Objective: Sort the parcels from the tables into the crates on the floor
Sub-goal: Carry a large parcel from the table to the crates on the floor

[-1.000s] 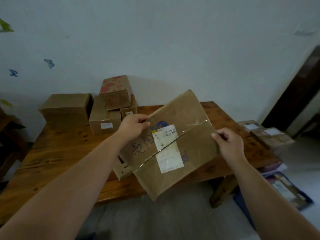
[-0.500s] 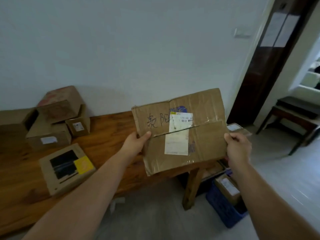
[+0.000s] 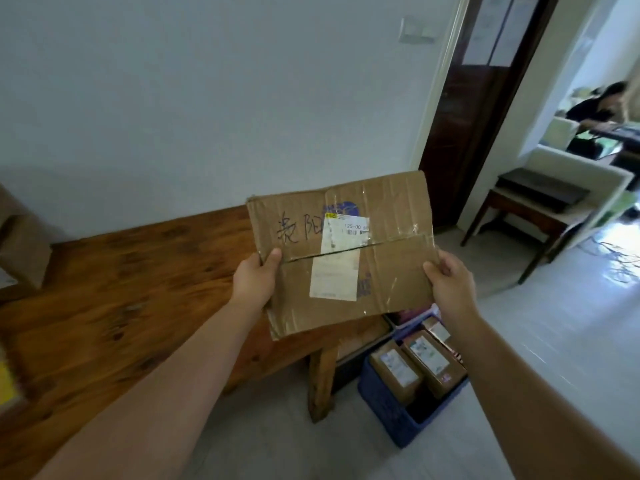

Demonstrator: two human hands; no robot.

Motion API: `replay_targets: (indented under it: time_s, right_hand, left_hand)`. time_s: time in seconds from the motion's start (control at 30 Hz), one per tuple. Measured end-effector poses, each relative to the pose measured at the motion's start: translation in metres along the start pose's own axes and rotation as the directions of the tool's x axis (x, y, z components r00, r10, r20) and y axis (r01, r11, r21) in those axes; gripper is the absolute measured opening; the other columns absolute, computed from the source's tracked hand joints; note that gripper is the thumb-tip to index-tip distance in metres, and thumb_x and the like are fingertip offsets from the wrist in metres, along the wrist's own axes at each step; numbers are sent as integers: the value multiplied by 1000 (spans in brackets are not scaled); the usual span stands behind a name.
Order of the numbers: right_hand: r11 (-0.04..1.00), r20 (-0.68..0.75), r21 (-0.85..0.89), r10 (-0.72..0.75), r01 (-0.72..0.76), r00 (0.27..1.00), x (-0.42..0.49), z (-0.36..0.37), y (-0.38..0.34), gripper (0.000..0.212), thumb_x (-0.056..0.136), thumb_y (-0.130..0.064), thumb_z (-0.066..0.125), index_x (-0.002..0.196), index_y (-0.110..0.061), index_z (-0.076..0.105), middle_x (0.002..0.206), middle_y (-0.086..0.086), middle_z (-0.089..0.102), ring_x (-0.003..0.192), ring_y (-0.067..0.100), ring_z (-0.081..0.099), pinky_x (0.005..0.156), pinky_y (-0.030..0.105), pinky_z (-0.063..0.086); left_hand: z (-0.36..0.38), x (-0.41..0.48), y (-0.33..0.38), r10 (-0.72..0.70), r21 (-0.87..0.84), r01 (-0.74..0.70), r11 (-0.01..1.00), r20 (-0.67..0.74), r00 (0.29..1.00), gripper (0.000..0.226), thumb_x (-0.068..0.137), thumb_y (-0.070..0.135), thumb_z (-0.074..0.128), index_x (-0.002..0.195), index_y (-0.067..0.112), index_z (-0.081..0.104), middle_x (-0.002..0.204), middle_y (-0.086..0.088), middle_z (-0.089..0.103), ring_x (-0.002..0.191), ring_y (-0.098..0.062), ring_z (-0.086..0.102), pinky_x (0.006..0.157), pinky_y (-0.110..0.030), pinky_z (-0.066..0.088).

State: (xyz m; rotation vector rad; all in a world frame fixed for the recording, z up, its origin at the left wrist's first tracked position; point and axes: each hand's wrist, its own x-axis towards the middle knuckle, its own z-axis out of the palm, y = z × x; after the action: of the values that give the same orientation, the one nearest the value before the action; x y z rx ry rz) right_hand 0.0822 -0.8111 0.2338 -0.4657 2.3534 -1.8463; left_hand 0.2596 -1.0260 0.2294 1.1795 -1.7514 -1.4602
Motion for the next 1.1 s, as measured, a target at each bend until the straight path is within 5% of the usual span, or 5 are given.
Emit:
replay_targets:
  time_s: [0.53, 0.67, 0.83, 0.93, 1.1]
  right_hand:
    - [997, -31, -79, 1, -3, 1000, 257, -9, 19, 20, 94, -11, 53, 106, -25, 62, 97, -4, 60, 96, 18, 56, 90, 40, 46]
    - [997, 49, -73, 30, -26, 998, 322, 3, 42, 19, 93, -11, 53, 99, -26, 63, 94, -5, 64, 93, 16, 58, 84, 34, 47]
    - [992, 197, -108, 93, -72, 976, 392, 15, 72, 20, 95, -11, 51, 90, -27, 63, 93, -4, 64, 93, 18, 59, 86, 37, 48]
    - [987, 315, -134, 131, -93, 940, 431, 26, 90, 20, 96, -12, 48, 104, -22, 64, 101, 0, 65, 89, 15, 60, 75, 32, 49]
    - [933, 495, -359, 165, 29, 853, 481, 64, 123, 21, 95, -5, 43, 109, -15, 55, 93, 1, 59, 79, 14, 53, 57, 26, 38]
  left_hand:
    - [186, 177, 64, -7, 7, 7, 1000, 30, 1000, 38, 95, 42, 48, 113, 12, 61, 104, -2, 61, 105, -26, 57, 90, -38, 48]
    - [223, 210, 64, -21, 55, 24, 998, -54, 998, 38, 96, 38, 48, 121, 10, 54, 110, -4, 57, 105, -25, 54, 88, -35, 45]
    - [267, 239, 55, -99, 55, 112, 992, -199, 975, 14, 97, 32, 49, 101, 18, 48, 95, 1, 56, 98, -23, 56, 88, -40, 48]
    - [295, 249, 50, -167, 28, 188, 982, -341, 925, 7, 98, 26, 47, 99, 20, 48, 85, 6, 52, 93, -20, 55, 78, -34, 45]
    - [321, 280, 27, -242, 85, 325, 942, -500, 831, 27, 100, 22, 40, 122, 9, 52, 107, -7, 59, 91, -21, 54, 71, -32, 42]
